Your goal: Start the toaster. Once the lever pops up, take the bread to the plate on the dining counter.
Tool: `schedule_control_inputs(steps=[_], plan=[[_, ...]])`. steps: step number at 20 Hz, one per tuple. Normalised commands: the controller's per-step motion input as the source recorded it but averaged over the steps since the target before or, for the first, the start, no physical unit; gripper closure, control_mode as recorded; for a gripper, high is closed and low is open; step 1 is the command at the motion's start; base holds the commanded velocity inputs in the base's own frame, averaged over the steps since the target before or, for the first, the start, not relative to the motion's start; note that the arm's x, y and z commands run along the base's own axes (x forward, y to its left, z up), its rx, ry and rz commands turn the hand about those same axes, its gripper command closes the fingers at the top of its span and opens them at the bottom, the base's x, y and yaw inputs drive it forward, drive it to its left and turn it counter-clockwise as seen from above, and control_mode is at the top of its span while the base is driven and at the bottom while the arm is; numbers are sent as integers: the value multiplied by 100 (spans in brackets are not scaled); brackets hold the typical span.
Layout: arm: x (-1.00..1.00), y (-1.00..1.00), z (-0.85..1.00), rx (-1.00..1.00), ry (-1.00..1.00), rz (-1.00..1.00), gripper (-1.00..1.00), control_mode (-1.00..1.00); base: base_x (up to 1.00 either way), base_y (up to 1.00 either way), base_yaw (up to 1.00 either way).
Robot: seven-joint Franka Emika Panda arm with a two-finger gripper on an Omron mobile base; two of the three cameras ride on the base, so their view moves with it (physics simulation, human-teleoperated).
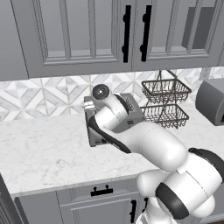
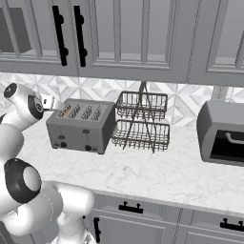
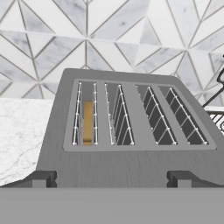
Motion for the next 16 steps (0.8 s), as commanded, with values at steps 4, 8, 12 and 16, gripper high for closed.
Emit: schedule_control_inputs(steps=[4, 8, 12, 16], plan=[[0, 0, 0, 0, 0, 0, -100, -100, 0, 0, 0], [0, 0, 0, 0, 0, 0, -100, -100, 0, 0, 0], [0, 0, 0, 0, 0, 0, -100, -100, 0, 0, 0], [0, 0, 0, 0, 0, 0, -100, -100, 0, 0, 0]])
